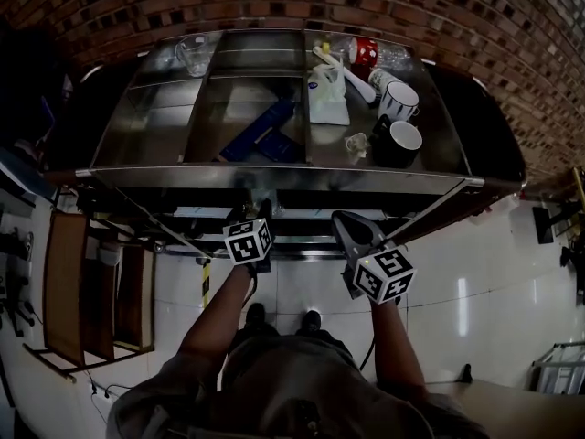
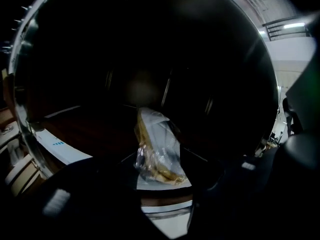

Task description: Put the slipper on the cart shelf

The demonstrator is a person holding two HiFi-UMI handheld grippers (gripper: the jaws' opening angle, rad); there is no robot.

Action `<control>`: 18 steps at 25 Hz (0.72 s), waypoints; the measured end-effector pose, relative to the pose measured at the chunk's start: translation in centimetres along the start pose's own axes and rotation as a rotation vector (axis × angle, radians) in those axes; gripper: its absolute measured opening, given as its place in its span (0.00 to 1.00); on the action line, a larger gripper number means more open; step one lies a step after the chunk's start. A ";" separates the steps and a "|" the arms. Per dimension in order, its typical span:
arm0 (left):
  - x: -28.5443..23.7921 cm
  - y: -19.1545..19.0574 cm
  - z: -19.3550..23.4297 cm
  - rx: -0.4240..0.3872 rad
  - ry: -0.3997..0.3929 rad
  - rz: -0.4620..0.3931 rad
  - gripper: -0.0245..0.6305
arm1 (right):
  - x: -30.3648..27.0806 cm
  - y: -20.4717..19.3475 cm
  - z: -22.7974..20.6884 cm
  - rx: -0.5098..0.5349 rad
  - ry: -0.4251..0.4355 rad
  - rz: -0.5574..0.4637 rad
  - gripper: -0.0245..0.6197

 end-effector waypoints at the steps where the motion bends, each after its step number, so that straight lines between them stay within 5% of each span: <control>1: 0.0 0.2 0.0 -0.012 0.007 -0.002 0.40 | -0.1 0.0 0.0 0.002 0.012 -0.001 0.04; 6: 1.7 1.2 0.0 -0.051 0.011 -0.030 0.56 | -1.0 1.1 0.2 0.012 0.051 -0.025 0.04; 10: 4.3 1.7 -0.5 -0.084 -0.043 -0.025 0.56 | -1.9 2.0 1.8 0.017 0.081 -0.051 0.04; 14: 6.8 2.3 -2.8 -0.123 -0.146 -0.033 0.52 | -2.3 2.5 3.1 0.021 0.106 -0.072 0.04; 18: 9.9 3.4 -5.1 -0.172 -0.239 -0.064 0.34 | -2.5 2.7 4.5 0.026 0.122 -0.077 0.04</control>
Point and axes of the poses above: the fingertips, and each gripper's own axes: x backward along the fingers, z to its left, y out of its top, the point moved 3 cm from there along x, backward along the fingers, and after that the axes turned 11 degrees about x, right-handed, at the moved point
